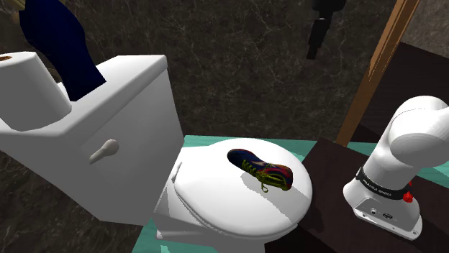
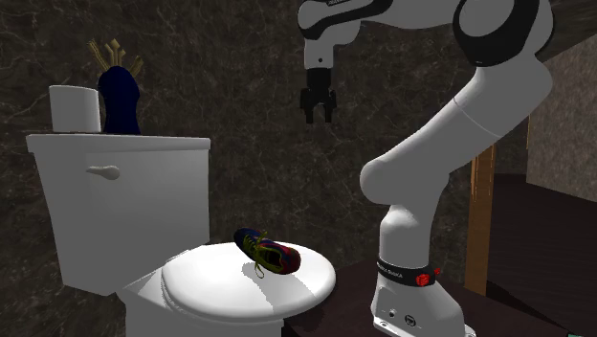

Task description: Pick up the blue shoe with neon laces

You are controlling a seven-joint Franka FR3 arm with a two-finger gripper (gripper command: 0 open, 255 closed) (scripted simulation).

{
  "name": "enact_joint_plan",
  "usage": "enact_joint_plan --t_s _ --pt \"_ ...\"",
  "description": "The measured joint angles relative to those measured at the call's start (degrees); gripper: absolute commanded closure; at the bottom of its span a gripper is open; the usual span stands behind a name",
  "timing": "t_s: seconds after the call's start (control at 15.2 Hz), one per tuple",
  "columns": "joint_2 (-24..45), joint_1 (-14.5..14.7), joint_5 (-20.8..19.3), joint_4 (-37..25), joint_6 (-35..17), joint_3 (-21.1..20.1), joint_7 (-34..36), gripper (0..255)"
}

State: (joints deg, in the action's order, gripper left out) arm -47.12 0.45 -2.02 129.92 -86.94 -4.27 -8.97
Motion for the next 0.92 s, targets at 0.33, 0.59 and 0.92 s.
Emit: enact_joint_plan --t_s 0.33,0.59,0.92 --pt "-0.51 0.54 1.83 5.66 -5.36 -1.7 2.58 0" --pt "-0.23 1.45 4.4 11.66 -12.08 -4.31 6.05 0" --pt "2.36 2.51 7.43 18.4 -22.11 -7.61 9.83 0"
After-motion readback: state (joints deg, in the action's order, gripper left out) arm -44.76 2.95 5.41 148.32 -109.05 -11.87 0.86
